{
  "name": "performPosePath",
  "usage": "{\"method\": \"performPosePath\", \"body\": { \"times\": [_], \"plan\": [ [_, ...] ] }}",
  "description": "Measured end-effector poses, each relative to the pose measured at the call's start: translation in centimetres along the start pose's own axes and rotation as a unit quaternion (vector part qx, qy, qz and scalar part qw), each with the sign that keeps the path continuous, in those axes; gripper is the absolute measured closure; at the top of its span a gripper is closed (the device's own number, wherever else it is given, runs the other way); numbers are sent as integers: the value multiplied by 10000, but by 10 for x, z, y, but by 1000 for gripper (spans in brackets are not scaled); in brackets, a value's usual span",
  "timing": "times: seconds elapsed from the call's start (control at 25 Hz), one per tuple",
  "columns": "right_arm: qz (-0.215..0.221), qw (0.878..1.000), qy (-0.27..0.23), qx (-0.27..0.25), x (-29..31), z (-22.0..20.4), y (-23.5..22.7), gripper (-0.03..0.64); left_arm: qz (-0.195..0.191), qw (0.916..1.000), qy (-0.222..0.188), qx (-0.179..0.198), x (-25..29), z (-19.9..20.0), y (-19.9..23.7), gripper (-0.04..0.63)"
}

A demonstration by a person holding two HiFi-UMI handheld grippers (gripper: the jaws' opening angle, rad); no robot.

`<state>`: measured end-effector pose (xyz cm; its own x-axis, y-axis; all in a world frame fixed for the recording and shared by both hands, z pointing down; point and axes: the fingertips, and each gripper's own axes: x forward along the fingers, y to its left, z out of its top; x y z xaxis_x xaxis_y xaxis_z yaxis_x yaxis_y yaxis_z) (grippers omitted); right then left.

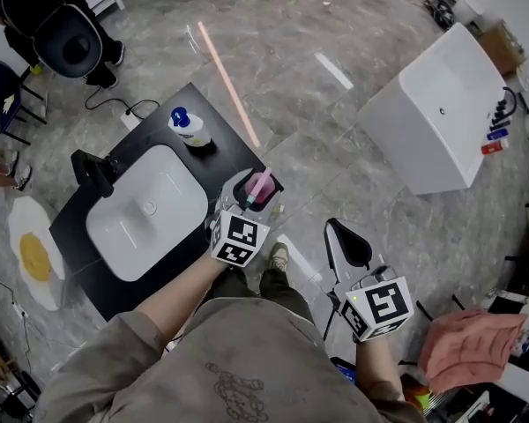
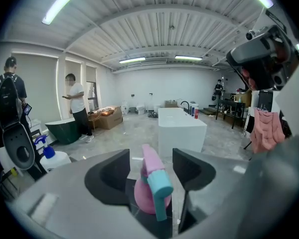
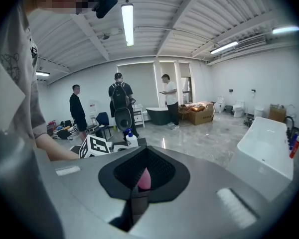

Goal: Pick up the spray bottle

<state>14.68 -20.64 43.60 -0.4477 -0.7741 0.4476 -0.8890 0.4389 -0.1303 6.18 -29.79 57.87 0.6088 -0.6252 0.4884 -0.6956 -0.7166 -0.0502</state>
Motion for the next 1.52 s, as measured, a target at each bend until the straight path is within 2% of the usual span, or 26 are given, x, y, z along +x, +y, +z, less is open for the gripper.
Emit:
{"method": "performPosePath", "body": {
  "times": [0.28, 0.52, 0.64, 0.84, 1.16, 1.52],
  "plan": [
    [-99, 9998, 184, 64, 0, -14, -5, 586, 112, 9999, -15, 53, 21, -18, 3, 331],
    [-148, 9994, 282, 97, -1, -24, -7, 586, 231, 9995, -197, 121, 28, -22, 9, 365],
    [-150, 9994, 303, 105, 0, -26, -8, 586, 232, 9993, -207, 194, 29, -22, 9, 429],
    [-103, 9995, 278, 84, 1, -24, -10, 586, 255, 9992, -218, 215, 27, -17, 12, 435],
    [-15, 10000, 56, -67, 6, -5, -10, 586, 196, 9977, -497, 418, 0, 19, 25, 439],
    [-33, 9976, -582, -386, 4, 52, -15, 586, 402, 9934, -974, 451, -60, 92, 56, 440]
  ]
}}
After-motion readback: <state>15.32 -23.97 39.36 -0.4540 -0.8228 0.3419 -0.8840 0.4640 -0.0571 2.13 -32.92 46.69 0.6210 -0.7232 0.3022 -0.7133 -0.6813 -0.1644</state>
